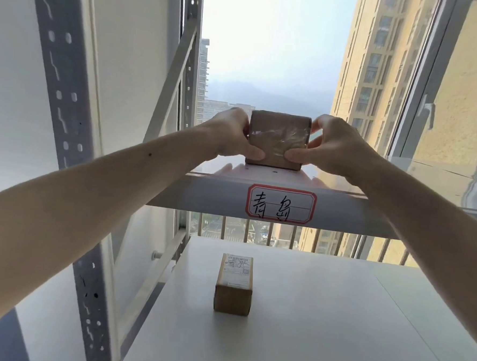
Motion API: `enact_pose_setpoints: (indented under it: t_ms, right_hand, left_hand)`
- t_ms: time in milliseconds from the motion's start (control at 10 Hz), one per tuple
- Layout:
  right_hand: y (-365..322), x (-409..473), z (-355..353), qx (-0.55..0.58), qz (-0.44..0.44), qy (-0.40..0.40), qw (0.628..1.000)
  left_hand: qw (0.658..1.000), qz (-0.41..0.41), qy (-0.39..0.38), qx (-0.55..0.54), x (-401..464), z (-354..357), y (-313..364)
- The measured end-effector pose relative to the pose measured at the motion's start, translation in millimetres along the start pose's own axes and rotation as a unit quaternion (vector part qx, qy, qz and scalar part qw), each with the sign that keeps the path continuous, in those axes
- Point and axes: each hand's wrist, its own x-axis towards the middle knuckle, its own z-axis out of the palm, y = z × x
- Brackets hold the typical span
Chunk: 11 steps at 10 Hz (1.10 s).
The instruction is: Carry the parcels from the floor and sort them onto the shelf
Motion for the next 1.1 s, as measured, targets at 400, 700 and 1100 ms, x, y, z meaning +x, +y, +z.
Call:
enact_pose_setpoints:
  t_ms: [400,700,1100]
  right_hand:
    - [-0.2,39.6,14.1,-0.045,0.018,-0.024,0.999]
    - [-1.7,39.6,14.6,-0.041,0.034,-0.027,0.998]
    - [4.3,-67.4,-71.2,0.006,0.0,0.007,1.0]
  left_hand:
    - [0.999,-0.013,-0.006,0.03,40.7,3.4,-6.7]
    - [0.999,-0.039,-0.006,0.018,45.1,4.5,-11.1]
    - [0.97,0.071,0.094,-0.214,-76.4,-54.3,-17.5]
